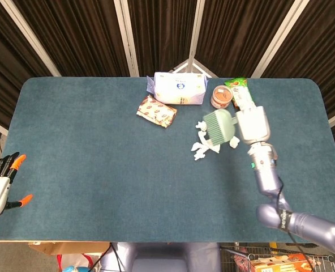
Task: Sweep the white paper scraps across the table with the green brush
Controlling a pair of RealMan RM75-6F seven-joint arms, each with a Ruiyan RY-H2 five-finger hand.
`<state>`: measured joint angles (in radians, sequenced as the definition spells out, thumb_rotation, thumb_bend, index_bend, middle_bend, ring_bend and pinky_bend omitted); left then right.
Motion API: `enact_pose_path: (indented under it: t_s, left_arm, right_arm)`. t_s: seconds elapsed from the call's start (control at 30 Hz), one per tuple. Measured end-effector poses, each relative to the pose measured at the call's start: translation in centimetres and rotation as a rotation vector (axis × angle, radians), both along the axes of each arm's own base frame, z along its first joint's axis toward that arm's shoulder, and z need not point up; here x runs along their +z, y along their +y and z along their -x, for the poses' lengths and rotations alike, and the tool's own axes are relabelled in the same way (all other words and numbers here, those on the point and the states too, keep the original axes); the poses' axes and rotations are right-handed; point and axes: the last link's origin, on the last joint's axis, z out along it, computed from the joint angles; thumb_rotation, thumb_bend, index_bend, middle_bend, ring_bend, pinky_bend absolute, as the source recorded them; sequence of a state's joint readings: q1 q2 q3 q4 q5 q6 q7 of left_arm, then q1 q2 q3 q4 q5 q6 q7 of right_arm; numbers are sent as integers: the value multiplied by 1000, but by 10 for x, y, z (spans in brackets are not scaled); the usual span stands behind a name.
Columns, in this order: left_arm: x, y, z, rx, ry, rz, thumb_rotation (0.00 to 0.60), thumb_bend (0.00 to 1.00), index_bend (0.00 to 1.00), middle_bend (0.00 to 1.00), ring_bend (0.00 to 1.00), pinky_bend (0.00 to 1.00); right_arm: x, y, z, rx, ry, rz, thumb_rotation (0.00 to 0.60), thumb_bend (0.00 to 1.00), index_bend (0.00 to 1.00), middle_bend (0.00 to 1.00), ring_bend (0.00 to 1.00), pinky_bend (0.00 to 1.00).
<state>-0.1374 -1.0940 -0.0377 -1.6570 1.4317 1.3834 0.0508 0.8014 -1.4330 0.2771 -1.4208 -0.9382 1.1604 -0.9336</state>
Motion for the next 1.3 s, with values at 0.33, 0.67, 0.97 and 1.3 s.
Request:
enact_pose_path:
  t_s: [0.33, 0.67, 0.97, 1.3]
  left_arm:
    - [2, 0, 4, 17, -3, 1, 600, 0, 0, 0, 0, 0]
    - [4, -1, 5, 25, -2, -5, 600, 0, 0, 0, 0, 0]
    - [3, -2, 2, 13, -6, -5, 600, 0, 0, 0, 0, 0]
    - [2, -2, 0, -2, -3, -6, 600, 0, 0, 0, 0, 0]
  right_arm:
    - [-58, 16, -30, 25, -29, -115, 600, 597, 905, 979, 999, 937]
    - [-76, 17, -11, 0, 43, -123, 600, 597, 905, 979, 999, 937]
    - [-48, 7, 24, -34, 171, -45, 600, 597, 905, 979, 1000, 937]
    - [13, -5, 50, -47, 298, 78, 600, 597, 905, 979, 1000, 937]
